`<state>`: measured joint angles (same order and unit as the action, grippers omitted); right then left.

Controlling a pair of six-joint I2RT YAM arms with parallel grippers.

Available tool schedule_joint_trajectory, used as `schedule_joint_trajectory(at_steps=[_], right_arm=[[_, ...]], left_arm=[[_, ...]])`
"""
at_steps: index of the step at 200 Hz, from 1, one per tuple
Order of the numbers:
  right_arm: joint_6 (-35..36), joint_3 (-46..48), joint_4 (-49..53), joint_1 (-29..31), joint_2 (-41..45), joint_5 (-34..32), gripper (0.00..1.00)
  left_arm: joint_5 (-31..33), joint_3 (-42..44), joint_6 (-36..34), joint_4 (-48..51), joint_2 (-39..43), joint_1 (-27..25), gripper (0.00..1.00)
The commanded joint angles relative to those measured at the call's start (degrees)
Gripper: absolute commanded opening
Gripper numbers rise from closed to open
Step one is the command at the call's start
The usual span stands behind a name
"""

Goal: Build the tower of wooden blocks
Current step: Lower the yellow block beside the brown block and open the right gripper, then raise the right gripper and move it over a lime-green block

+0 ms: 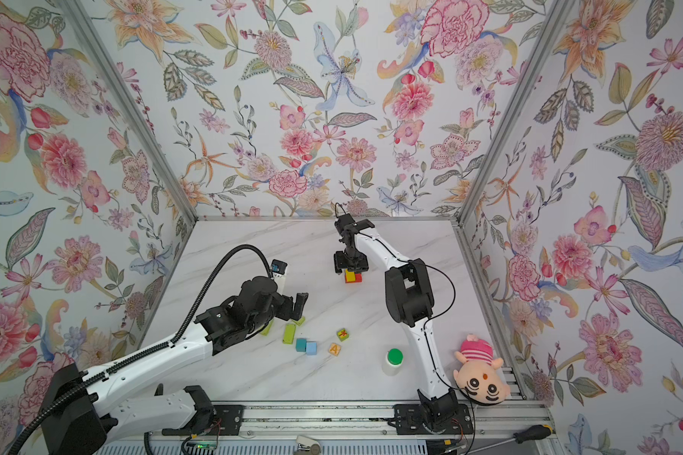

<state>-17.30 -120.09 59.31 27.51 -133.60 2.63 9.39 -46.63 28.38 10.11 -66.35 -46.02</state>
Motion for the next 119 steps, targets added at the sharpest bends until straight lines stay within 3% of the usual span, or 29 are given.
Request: schedule_joint_trajectory(at_steps=[1, 59, 119], right_arm=[[0.17, -2.17, 2.11, 0.2, 5.93, 0.65, 0.71], [-0.63, 8.26, 2.35, 3.26, 13.67, -1.66, 0.7], [-2.97, 20.95, 0.37, 9.19, 20.93, -4.13, 0.7]], left_arm=[[-0.78, 1.85, 1.31, -0.92, 3.12, 0.67, 0.99], [0.32, 8.75, 6.09, 1.29, 12.5, -0.74, 0.99], [9.85, 13.99, 16.11, 7.48, 20.99, -13.84, 0.99]])
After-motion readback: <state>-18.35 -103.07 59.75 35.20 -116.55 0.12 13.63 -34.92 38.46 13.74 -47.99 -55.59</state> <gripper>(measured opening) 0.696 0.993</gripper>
